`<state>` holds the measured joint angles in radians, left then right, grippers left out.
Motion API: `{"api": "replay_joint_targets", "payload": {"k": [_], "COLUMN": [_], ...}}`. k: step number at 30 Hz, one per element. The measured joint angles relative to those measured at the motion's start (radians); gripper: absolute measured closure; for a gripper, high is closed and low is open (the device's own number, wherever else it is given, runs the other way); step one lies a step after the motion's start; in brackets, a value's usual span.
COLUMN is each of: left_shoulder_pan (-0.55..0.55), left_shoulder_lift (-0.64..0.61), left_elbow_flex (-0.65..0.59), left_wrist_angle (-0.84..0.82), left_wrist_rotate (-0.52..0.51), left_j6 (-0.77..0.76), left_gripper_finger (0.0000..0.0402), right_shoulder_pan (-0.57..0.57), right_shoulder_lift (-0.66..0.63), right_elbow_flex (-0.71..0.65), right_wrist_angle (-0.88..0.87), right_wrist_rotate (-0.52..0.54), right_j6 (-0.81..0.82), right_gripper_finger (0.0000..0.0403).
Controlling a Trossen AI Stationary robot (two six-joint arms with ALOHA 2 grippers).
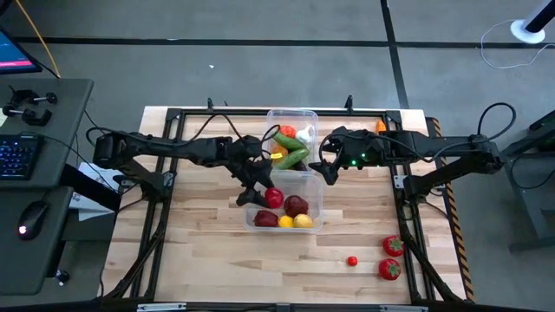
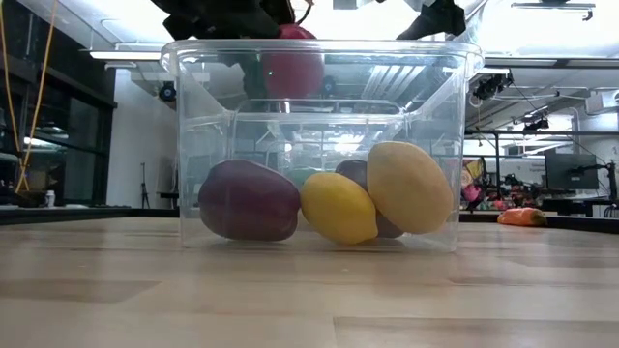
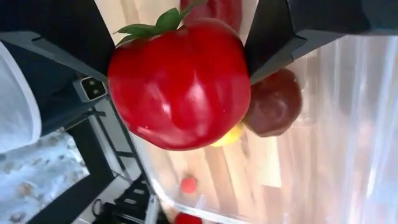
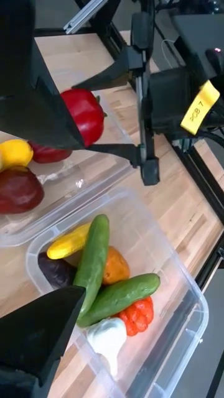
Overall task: Sort produce into baskets
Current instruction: Put the red tomato into the bottom transparent bin
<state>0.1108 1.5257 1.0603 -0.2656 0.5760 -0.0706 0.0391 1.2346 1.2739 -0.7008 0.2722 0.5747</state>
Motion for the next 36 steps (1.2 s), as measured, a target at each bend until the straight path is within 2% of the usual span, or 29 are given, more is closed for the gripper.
{"api": "replay_joint_targets", "payload": {"k": [3, 9, 14, 18, 21, 23, 26, 30, 33, 36], "left_shoulder_pan": [0.000, -0.015, 0.006, 0.078, 0.141, 0.182, 0.239, 0.297, 0.321, 0.332], "left_shoulder_lift": [0.000, 0.000, -0.003, -0.011, -0.014, -0.016, -0.018, -0.018, -0.018, -0.018], "left_elbow_flex": [0.000, 0.013, 0.077, 0.176, 0.251, 0.281, 0.309, 0.315, 0.315, 0.314], "left_wrist_angle": [-0.004, -0.028, -0.107, -0.228, -0.304, -0.340, -0.334, -0.304, -0.297, -0.297], "left_wrist_rotate": [-0.005, -0.005, -0.039, -0.136, -0.223, -0.272, -0.304, -0.308, -0.307, -0.307], "left_j6": [-0.005, -0.024, 0.040, 0.057, 0.071, 0.110, 0.132, 0.099, 0.077, 0.058], "left_gripper_finger": [0.0073, 0.0007, 0.0008, 0.0008, 0.0008, 0.0009, 0.0009, 0.0009, 0.0009, 0.0009], "right_shoulder_pan": [0.000, 0.000, 0.000, 0.000, 0.000, 0.000, 0.017, 0.124, 0.241, 0.353], "right_shoulder_lift": [0.000, 0.000, 0.000, -0.024, -0.052, -0.064, -0.065, -0.048, -0.048, -0.047], "right_elbow_flex": [0.000, 0.000, 0.000, 0.000, 0.002, 0.002, 0.002, -0.049, -0.157, -0.305], "right_wrist_angle": [-0.016, -0.021, -0.003, -0.001, -0.065, -0.141, -0.324, -0.558, -0.602, -0.570], "right_wrist_rotate": [-0.001, -0.013, -0.014, -0.015, -0.033, -0.085, -0.224, -0.372, -0.467, -0.607], "right_j6": [0.000, -0.026, -0.014, 0.023, 0.027, 0.037, 0.144, 0.311, 0.501, 0.694], "right_gripper_finger": [0.0037, 0.0037, 0.0037, 0.0037, 0.0037, 0.0037, 0.0037, 0.0037, 0.0037, 0.0037]}}
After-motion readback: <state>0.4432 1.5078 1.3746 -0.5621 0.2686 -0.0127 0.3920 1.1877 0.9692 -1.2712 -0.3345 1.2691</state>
